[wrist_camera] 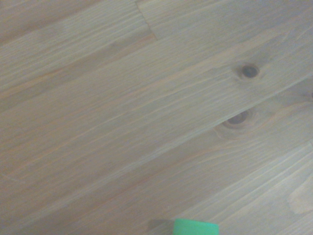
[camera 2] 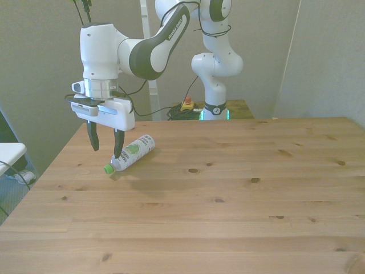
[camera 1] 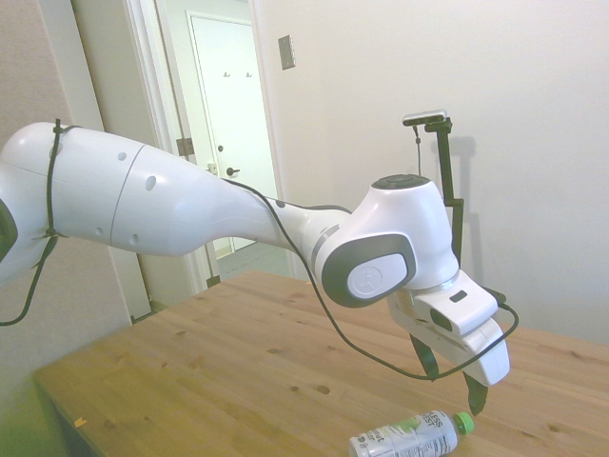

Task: Stand the water bottle

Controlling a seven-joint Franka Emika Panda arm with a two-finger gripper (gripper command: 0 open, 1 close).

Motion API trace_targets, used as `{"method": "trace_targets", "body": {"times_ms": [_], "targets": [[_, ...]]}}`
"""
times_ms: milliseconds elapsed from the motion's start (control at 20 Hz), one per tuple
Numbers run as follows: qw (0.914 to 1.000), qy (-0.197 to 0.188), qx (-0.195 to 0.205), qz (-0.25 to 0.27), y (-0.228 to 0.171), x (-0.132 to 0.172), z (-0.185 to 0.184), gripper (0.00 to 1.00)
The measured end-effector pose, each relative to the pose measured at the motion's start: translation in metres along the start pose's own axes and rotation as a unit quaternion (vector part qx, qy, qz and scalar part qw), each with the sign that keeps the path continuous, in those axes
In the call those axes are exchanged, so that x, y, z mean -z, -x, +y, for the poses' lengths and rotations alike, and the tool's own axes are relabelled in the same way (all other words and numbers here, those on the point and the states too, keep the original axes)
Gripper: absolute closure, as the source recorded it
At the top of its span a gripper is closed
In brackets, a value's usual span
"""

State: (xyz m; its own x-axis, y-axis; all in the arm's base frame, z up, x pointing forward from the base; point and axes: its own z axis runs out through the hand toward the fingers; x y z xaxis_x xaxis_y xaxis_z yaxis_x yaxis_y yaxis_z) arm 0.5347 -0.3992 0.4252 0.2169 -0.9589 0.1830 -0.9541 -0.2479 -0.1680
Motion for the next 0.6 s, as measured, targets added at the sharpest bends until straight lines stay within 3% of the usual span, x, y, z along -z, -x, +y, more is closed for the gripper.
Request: {"method": "trace_targets", "body": {"times_ms": [600], "targets": [[0.9997,0.013,-0.010,-0.017,-0.005,-0.047,0.001,0.00]]}}
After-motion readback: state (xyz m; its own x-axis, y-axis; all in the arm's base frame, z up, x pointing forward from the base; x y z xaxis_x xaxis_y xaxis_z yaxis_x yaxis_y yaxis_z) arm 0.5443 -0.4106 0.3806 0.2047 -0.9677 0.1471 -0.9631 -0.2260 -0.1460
